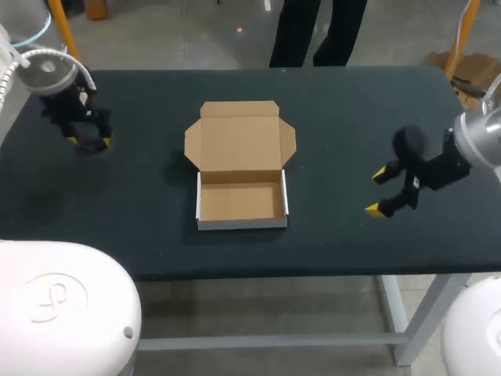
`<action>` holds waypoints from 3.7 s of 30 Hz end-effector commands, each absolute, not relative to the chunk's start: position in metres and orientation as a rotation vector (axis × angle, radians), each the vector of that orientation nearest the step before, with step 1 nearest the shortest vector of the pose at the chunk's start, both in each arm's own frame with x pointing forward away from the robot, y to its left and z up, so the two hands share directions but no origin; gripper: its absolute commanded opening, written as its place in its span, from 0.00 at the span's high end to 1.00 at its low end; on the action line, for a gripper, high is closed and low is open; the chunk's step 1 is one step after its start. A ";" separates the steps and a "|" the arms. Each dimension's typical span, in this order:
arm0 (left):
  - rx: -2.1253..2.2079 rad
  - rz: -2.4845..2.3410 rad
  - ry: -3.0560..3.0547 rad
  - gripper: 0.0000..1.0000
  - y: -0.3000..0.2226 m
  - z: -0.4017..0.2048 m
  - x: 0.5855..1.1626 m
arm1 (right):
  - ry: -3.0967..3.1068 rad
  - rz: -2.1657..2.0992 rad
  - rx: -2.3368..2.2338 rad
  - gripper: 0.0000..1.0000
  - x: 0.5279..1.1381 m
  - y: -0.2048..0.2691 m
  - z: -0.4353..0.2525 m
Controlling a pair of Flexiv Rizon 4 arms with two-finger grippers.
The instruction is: Assemble the packaging by folding the flat box into shape, placing the metal phone stand inside, and closing the box properly
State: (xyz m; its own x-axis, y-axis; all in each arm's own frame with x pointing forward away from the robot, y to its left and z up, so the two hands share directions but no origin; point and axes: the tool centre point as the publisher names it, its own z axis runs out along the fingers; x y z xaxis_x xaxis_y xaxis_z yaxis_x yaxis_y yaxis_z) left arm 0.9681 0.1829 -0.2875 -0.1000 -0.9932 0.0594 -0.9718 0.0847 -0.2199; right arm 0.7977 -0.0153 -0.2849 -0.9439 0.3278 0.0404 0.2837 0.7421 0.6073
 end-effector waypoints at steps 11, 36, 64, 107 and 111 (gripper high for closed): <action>-2.018 -0.322 2.242 1.00 0.174 -0.284 0.955 | 2.869 0.973 0.570 0.00 0.808 -0.012 -0.297; -1.830 -0.342 2.408 1.00 0.108 -0.240 0.905 | 2.869 0.973 0.570 0.00 0.808 -0.012 -0.297; -1.505 -0.287 2.652 1.00 -0.009 -0.264 0.868 | 2.869 0.973 0.570 0.00 0.808 -0.012 -0.297; -1.298 -0.283 2.754 1.00 -0.132 -0.340 0.865 | 2.869 0.973 0.570 0.00 0.808 -0.012 -0.297; -1.305 -0.284 2.754 1.00 -0.132 -0.345 0.872 | 2.869 0.973 0.570 0.00 0.808 -0.012 -0.297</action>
State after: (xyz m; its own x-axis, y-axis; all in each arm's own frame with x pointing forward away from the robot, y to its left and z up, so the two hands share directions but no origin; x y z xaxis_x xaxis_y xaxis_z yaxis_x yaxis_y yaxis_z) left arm 0.8651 -0.1278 -0.3399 -0.6351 -0.7724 0.0074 -0.7561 0.6197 -0.2105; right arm 0.8087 -0.0108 -0.2984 -0.9289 0.3654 0.0596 0.3271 0.7347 0.5943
